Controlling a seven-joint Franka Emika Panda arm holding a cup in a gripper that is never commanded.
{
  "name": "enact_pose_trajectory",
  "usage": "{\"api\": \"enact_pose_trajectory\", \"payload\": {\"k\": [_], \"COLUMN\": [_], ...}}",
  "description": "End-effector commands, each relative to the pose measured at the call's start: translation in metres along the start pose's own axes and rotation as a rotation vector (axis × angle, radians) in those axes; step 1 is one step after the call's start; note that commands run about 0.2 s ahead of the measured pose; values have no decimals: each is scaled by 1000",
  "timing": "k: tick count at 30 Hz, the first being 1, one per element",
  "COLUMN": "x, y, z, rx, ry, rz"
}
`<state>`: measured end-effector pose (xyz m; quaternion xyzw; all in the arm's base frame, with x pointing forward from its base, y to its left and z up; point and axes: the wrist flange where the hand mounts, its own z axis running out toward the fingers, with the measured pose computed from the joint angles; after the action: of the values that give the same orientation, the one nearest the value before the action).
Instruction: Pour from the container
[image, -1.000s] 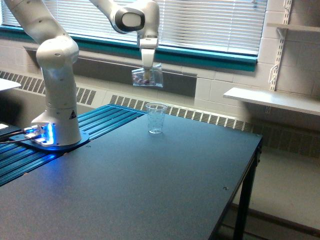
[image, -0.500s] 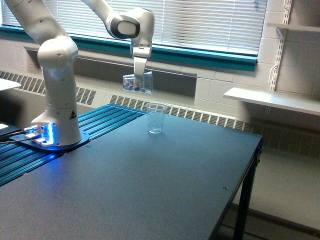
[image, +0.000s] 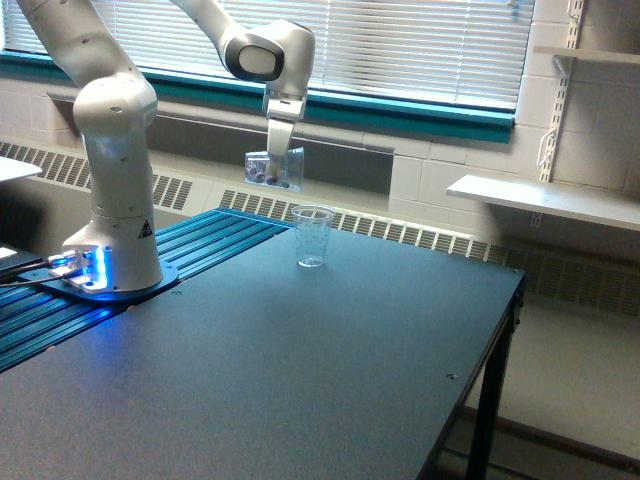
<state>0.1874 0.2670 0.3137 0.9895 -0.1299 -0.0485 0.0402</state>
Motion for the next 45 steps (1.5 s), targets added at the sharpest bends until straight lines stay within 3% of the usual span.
{"api": "enact_pose_trajectory", "payload": {"k": [1, 19, 45], "x": [2, 16, 6], "y": [-6, -31, -53], "z": [4, 5, 21], "rx": [-11, -9, -14], "ry": [-34, -114, -219], "rz": [-6, 11, 10]}}
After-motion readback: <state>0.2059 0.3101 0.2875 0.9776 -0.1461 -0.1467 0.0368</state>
